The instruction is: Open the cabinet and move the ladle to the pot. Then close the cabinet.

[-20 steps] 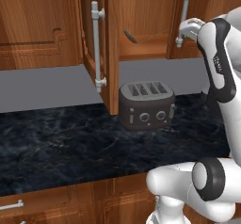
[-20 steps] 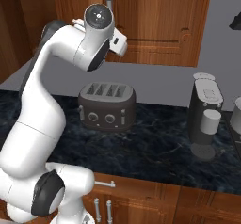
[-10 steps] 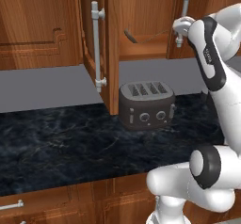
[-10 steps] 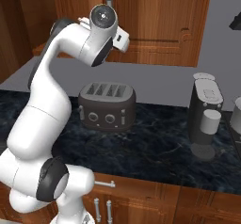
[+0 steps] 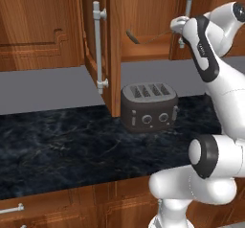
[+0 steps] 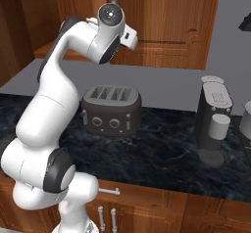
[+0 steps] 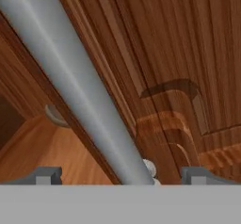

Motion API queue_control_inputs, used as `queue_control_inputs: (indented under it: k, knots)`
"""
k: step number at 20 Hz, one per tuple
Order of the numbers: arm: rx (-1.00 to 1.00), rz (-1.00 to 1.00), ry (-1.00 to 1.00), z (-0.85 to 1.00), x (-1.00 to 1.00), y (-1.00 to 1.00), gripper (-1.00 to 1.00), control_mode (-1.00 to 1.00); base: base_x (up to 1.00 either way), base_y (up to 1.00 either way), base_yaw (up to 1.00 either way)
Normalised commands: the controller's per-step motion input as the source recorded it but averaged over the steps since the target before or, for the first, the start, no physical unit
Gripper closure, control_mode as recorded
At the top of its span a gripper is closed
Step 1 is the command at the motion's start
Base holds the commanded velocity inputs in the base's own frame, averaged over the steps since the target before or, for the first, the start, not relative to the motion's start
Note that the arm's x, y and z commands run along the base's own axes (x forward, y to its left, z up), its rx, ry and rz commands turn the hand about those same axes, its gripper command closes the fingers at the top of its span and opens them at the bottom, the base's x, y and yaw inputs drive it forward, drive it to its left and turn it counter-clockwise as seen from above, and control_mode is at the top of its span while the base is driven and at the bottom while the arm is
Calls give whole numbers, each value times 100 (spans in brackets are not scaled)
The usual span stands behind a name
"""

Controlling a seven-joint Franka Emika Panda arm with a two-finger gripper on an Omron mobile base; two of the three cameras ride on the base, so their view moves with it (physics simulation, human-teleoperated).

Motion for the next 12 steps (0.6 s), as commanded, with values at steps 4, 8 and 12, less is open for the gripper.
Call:
queue_control_inputs:
  k: [4,8,12]
  knots:
    - [-3,0,0,0,43,-3,-100,-100,0,0,0]
    - [0,0,0,0,49,-4,-100,-100,0,0,0]
    - [0,0,0,0,45,-2,100,-100,0,0,0]
